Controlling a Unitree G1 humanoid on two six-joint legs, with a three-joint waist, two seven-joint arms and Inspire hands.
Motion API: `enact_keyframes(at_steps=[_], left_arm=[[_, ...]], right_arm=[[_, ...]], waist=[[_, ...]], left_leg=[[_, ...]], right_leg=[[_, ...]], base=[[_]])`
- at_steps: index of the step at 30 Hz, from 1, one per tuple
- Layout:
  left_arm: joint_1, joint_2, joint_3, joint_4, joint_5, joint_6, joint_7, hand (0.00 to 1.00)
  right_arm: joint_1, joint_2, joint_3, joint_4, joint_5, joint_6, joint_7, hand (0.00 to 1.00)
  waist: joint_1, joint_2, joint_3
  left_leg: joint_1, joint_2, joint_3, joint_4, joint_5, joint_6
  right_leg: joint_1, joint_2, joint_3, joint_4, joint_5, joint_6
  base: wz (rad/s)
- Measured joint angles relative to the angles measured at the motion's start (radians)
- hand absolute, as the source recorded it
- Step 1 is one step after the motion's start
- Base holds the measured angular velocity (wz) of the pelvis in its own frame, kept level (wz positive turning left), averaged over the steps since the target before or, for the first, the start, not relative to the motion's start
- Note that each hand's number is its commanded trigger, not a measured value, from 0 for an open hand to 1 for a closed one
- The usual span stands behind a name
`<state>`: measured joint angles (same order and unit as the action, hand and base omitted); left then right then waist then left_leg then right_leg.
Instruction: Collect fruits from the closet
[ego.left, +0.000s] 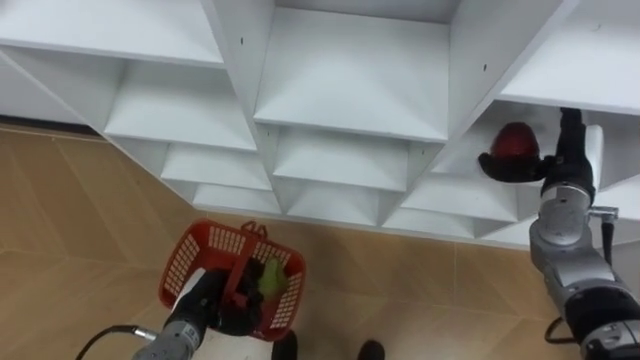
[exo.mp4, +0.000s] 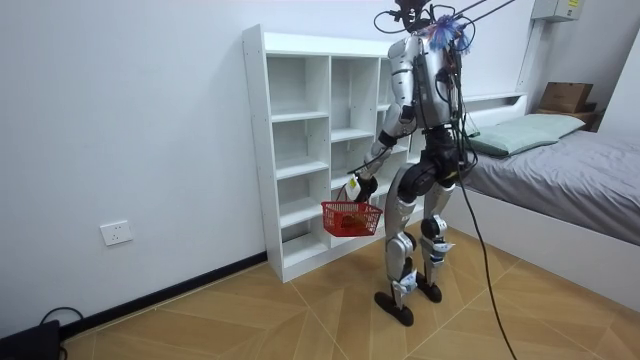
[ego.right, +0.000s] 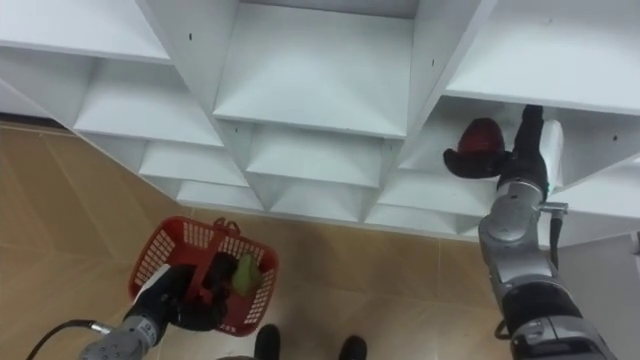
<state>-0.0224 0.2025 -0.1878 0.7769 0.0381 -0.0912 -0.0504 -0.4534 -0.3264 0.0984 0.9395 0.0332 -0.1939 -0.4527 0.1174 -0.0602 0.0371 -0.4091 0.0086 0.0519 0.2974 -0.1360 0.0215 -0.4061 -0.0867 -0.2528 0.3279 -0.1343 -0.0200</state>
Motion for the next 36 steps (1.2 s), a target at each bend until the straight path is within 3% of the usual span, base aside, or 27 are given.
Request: enact_keyframes(at_steps=[8,12,17,36], left_arm=[[-0.012,0.004,-0.019,0.0,0.0,0.018,0.002,1.0],[-0.012,0.004,-0.026,0.0,0.0,0.019,0.001,1.0],[-0.017,0.006,-0.026,0.0,-0.004,0.019,0.001,1.0],[-0.035,0.008,-0.045,0.013,-0.005,0.019,0.001,1.0]], right_arm=[[-0.007,0.0,-0.001,0.033,-0.003,0.043,0.025,0.0],[-0.014,0.0,-0.001,0.033,-0.003,0.044,0.029,0.0],[-0.028,-0.001,-0.001,0.039,-0.003,0.044,0.031,0.0],[-0.045,-0.005,-0.001,0.073,-0.008,0.044,0.064,0.0]], waist=[[-0.003,-0.003,0.0024],[-0.004,-0.006,0.0048],[-0.004,-0.014,0.0135],[-0.003,-0.014,0.0142]], left_leg=[[-0.007,0.0,0.0,0.008,0.0,0.0],[-0.018,0.0,0.0,0.012,0.001,0.001],[-0.028,-0.002,0.0,0.014,0.002,0.002],[-0.037,-0.003,0.0,0.014,0.002,0.002]], right_leg=[[-0.005,-0.001,0.003,0.004,0.0,0.0],[-0.017,-0.002,0.004,0.011,0.0,0.0],[-0.028,-0.003,0.006,0.014,-0.001,0.0],[-0.037,-0.003,0.006,0.013,-0.002,0.001]], base=[[0.0],[0.0],[0.0],[0.0]])
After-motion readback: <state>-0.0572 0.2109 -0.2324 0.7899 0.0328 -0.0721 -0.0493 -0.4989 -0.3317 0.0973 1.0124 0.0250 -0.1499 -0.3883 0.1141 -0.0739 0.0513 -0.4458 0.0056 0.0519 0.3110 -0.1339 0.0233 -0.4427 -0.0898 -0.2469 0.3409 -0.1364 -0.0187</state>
